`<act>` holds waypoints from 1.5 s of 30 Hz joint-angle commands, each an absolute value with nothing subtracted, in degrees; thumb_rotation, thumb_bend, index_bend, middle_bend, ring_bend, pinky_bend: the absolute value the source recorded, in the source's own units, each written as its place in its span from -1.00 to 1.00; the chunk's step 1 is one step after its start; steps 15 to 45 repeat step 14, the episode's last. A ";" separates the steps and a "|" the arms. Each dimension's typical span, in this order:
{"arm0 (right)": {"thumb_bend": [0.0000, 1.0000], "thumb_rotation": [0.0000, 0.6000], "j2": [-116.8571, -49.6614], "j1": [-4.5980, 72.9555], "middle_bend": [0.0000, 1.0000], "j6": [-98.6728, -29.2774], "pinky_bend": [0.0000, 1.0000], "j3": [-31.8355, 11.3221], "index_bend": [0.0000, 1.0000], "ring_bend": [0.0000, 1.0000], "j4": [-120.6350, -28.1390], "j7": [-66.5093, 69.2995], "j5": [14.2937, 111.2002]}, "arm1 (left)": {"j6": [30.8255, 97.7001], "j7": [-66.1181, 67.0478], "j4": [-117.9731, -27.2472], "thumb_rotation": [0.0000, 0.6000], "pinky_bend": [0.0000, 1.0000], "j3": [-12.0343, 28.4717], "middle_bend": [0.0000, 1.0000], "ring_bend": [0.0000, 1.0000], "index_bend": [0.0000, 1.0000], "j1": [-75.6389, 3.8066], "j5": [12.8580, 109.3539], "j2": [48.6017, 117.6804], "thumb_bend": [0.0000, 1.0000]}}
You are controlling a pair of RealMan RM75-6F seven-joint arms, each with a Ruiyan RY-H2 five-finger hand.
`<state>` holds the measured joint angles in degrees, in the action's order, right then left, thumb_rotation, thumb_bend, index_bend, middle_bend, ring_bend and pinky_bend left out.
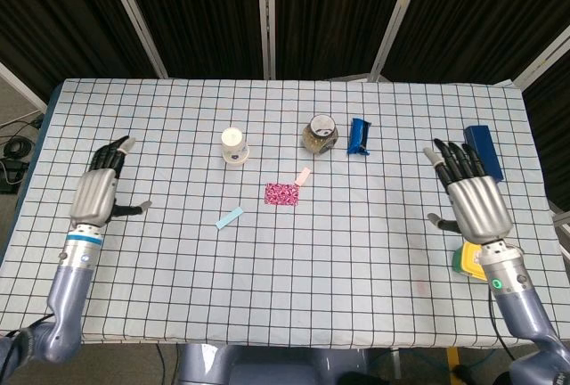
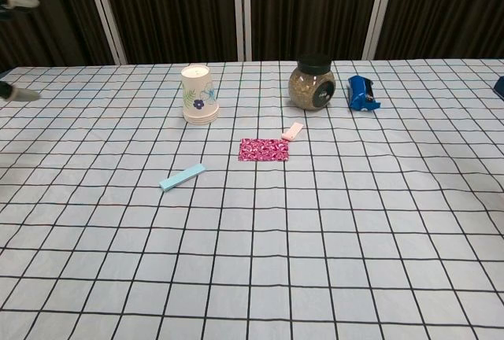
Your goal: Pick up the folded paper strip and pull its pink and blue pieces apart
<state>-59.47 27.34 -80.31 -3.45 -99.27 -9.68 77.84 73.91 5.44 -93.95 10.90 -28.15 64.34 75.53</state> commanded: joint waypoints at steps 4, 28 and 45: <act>-1.00 1.00 -59.65 20.78 -1.00 -86.01 -1.00 -0.21 -1.00 -1.00 -95.68 -12.03 81.84 | 81.13 6.45 -101.23 1.00 -1.00 5.27 -1.00 -1.00 -1.00 -19.79 69.86 66.77 -1.00; -1.00 1.00 -63.11 14.04 -1.00 -91.84 -1.00 1.72 -1.00 -1.00 -92.36 -14.37 85.48 | 88.79 0.57 -101.66 1.00 -1.00 -0.28 -1.00 -1.00 -1.00 -10.76 77.83 62.66 -1.00; -1.00 1.00 -63.11 14.04 -1.00 -91.84 -1.00 1.72 -1.00 -1.00 -92.36 -14.37 85.48 | 88.79 0.57 -101.66 1.00 -1.00 -0.28 -1.00 -1.00 -1.00 -10.76 77.83 62.66 -1.00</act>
